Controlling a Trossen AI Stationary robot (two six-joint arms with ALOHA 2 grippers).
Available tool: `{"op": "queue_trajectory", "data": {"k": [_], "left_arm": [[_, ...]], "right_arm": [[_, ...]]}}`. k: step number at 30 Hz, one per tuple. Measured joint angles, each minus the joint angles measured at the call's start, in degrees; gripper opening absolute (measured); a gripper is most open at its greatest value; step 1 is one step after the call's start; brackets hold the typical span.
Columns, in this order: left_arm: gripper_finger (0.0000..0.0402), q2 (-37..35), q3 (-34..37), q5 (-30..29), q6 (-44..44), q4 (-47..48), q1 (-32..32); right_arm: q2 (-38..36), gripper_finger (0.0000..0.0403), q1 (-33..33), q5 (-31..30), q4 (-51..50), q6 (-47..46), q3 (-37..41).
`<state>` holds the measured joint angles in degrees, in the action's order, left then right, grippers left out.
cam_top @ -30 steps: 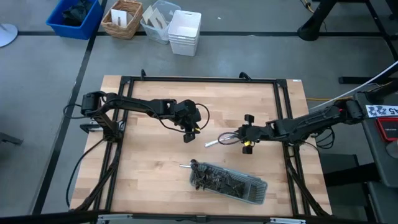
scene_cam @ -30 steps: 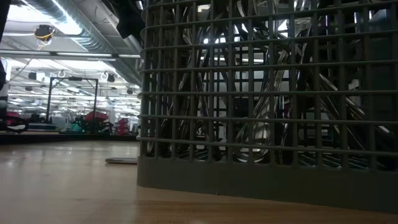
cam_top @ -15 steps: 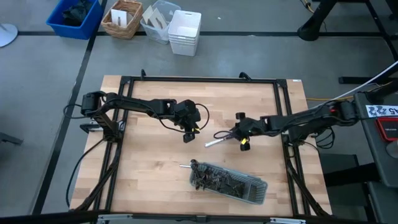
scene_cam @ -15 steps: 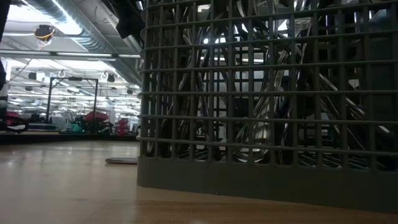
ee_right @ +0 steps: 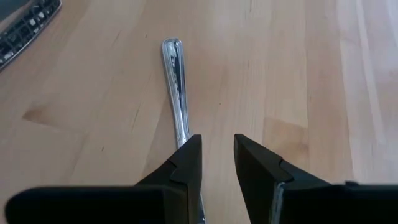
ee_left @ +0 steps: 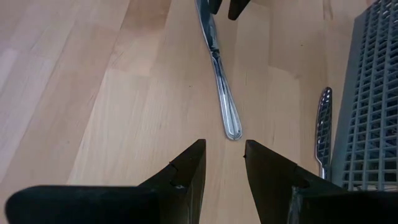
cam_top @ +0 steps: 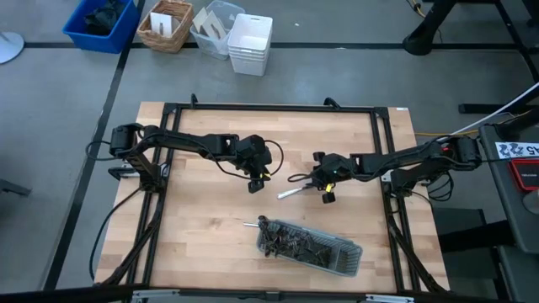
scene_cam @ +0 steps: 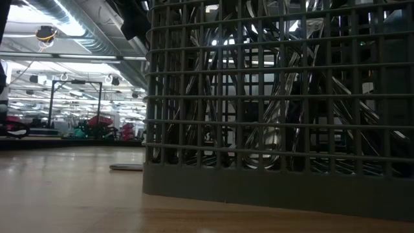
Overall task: Sort silverware
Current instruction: Put the knife into the gray silverware rack
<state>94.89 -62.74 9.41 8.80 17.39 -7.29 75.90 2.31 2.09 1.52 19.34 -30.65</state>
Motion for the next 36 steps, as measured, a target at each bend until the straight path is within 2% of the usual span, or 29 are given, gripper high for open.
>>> {"op": "queue_trajectory", "data": {"k": [12,21,36], "left_arm": [[0.0104,0.0,0.0,0.0,0.0,0.0,0.0],[0.0104,0.0,0.0,0.0,0.1,0.0,0.0],[0.0104,0.0,0.0,-1.0,-0.2,0.0,0.0]], "right_arm": [[1.1,0.0097,0.0,-0.1,0.8,-4.2,0.0],[4.7,0.0097,-0.1,-1.6,8.6,-4.1,0.0],[4.7,0.0097,0.0,-1.5,8.3,-4.8,0.0]]}}
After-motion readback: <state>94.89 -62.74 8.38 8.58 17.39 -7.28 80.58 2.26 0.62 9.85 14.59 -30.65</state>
